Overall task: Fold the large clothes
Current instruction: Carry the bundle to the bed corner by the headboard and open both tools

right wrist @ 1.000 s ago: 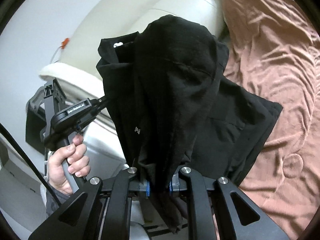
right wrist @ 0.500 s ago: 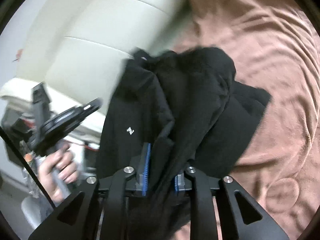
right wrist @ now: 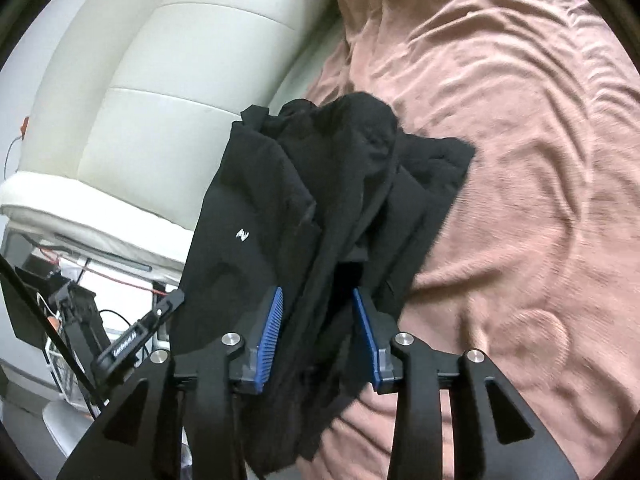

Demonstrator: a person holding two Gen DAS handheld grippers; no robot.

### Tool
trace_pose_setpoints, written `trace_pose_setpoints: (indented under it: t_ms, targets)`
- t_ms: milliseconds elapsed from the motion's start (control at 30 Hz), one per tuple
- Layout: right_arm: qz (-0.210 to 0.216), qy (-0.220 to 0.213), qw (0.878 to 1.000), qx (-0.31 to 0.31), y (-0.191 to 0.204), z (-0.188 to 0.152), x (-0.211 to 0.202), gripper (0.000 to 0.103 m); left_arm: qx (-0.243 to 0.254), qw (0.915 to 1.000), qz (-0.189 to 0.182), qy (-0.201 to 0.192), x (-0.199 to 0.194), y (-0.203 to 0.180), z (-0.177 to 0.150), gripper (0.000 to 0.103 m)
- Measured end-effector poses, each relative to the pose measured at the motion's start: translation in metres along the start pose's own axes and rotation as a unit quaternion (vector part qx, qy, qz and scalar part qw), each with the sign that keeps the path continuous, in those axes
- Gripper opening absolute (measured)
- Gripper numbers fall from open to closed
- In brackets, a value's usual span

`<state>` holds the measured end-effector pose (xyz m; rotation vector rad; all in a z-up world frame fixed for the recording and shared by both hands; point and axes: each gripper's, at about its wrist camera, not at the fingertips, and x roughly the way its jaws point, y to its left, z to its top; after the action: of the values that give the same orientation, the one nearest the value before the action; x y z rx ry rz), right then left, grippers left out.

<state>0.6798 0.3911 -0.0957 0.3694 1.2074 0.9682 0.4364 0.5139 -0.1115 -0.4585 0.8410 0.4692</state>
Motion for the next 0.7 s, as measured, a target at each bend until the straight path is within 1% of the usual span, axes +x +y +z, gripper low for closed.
trace_pose_setpoints:
  t_ms: [100, 200, 233, 300, 333, 367, 400, 433, 467, 533, 567, 600, 667, 700]
  targets:
    - [-0.019, -0.004, 1.0, -0.019, 0.01, -0.008, -0.021, 0.034, -0.002, 1.0, -0.003, -0.008, -0.015, -0.008, -0.015, 0.029]
    - [-0.028, -0.009, 0.999, -0.031, 0.018, -0.01, -0.036, 0.034, -0.002, 0.9999, -0.008, -0.012, -0.033, -0.016, -0.027, 0.029]
    - [-0.031, -0.01, 0.999, -0.037, 0.022, -0.011, -0.044, 0.034, -0.002, 0.9999, -0.012, -0.013, -0.039, -0.019, -0.031, 0.031]
    - [-0.038, -0.014, 0.998, -0.049, 0.03, -0.019, -0.064, 0.034, 0.0, 0.9998, -0.016, -0.016, -0.05, -0.027, -0.037, 0.038]
    - [-0.042, -0.017, 0.997, -0.057, 0.031, -0.025, -0.08, 0.034, 0.001, 0.9997, -0.016, -0.02, -0.057, -0.031, -0.04, 0.043]
    - [-0.046, -0.02, 0.997, -0.062, 0.031, -0.027, -0.089, 0.04, 0.001, 0.9996, -0.016, -0.025, -0.064, -0.035, -0.044, 0.048]
    - [-0.05, -0.025, 0.996, -0.069, 0.036, -0.031, -0.099, 0.053, 0.001, 0.9994, -0.017, -0.029, -0.071, -0.039, -0.047, 0.049]
    - [-0.052, -0.03, 0.996, -0.073, 0.034, -0.034, -0.107, 0.06, 0.002, 0.9993, -0.019, -0.034, -0.079, -0.045, -0.05, 0.051]
    - [-0.057, -0.039, 0.995, -0.078, 0.036, -0.039, -0.118, 0.069, 0.004, 0.9991, -0.02, -0.036, -0.085, -0.049, -0.052, 0.051]
    - [-0.071, -0.056, 0.992, -0.088, 0.038, -0.049, -0.142, 0.071, 0.011, 0.9988, -0.022, -0.042, -0.098, -0.06, -0.058, 0.054]
    - [-0.073, -0.06, 0.991, -0.093, 0.038, -0.055, -0.154, 0.071, 0.013, 0.9986, -0.022, -0.047, -0.106, -0.067, -0.062, 0.06]
    - [-0.074, -0.063, 0.991, -0.095, 0.035, -0.062, -0.164, 0.071, 0.014, 0.9983, -0.022, -0.052, -0.111, -0.071, -0.066, 0.064]
    - [-0.082, -0.073, 0.989, -0.101, 0.032, -0.074, -0.188, 0.072, 0.018, 0.9972, -0.026, -0.067, -0.125, -0.084, -0.075, 0.083]
    - [-0.083, -0.076, 0.988, -0.106, 0.033, -0.082, -0.197, 0.073, 0.021, 0.9968, -0.027, -0.072, -0.13, -0.088, -0.079, 0.086]
